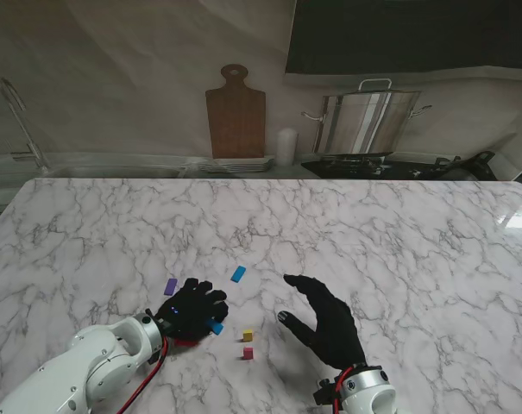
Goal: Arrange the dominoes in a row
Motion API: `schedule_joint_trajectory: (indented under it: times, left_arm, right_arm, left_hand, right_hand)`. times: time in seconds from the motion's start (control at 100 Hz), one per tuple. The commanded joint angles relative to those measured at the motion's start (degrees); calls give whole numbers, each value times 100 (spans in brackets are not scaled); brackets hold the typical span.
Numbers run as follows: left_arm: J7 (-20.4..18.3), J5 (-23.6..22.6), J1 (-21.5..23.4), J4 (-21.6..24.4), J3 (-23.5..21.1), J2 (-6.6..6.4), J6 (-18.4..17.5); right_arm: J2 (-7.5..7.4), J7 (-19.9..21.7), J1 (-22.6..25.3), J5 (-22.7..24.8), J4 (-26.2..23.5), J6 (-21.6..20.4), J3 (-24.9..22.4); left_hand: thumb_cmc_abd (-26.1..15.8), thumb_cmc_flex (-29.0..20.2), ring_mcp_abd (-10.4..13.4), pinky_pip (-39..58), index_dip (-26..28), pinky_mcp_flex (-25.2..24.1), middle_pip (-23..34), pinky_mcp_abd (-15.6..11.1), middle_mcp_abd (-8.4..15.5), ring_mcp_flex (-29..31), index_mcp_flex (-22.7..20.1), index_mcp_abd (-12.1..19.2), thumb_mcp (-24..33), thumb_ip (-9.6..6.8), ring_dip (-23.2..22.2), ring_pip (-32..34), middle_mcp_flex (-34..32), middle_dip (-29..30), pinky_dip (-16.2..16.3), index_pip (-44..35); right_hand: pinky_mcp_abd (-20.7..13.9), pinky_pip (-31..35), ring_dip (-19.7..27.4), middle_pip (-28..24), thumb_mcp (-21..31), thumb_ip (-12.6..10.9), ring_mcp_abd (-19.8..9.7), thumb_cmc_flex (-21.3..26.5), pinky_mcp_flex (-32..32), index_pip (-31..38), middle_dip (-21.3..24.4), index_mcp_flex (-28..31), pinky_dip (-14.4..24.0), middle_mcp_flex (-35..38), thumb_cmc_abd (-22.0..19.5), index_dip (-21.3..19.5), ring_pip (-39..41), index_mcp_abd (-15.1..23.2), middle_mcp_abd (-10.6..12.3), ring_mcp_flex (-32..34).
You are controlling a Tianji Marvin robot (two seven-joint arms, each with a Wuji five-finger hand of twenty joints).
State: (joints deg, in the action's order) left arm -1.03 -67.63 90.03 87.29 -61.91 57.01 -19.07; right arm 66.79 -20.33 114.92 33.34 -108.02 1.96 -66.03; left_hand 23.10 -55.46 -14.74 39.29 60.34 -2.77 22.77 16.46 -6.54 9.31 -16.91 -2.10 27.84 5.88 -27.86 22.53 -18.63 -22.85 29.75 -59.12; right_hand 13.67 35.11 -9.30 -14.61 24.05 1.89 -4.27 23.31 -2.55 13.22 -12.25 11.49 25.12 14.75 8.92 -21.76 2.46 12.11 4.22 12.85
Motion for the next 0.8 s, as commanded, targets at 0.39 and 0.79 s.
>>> schedule_joint_trajectory:
  times: [0.39,0.79]
  left_arm:
    - [-144,173,25,-113,37,29,-18]
    - [-124,164,54,-87,-12,34,-18]
  right_arm:
    - [-5,48,33,-25,-25,13,0]
    - [-8,69,25,-29,-20,12,4]
  left_hand:
    - [538,-508,307,949,606,458,762,18,661,1879,-466,545,96,83,-601,750,-3268,-2255,22,-925]
    - [599,-456,360,906,-504,431,1044,-7,949,1868,39,214,165,122,-606,713,-3221,-2013,-32,701]
  right_hand:
    - [-166,114,77,-45,-144,-150,-143,172,35,32,-29,-189,135,-150,-187,-144,-98,121,64,-22]
    - [-168,116,75,-48,-160,-152,-144,191,33,38,-31,-181,155,-153,-195,-154,-103,125,65,-30]
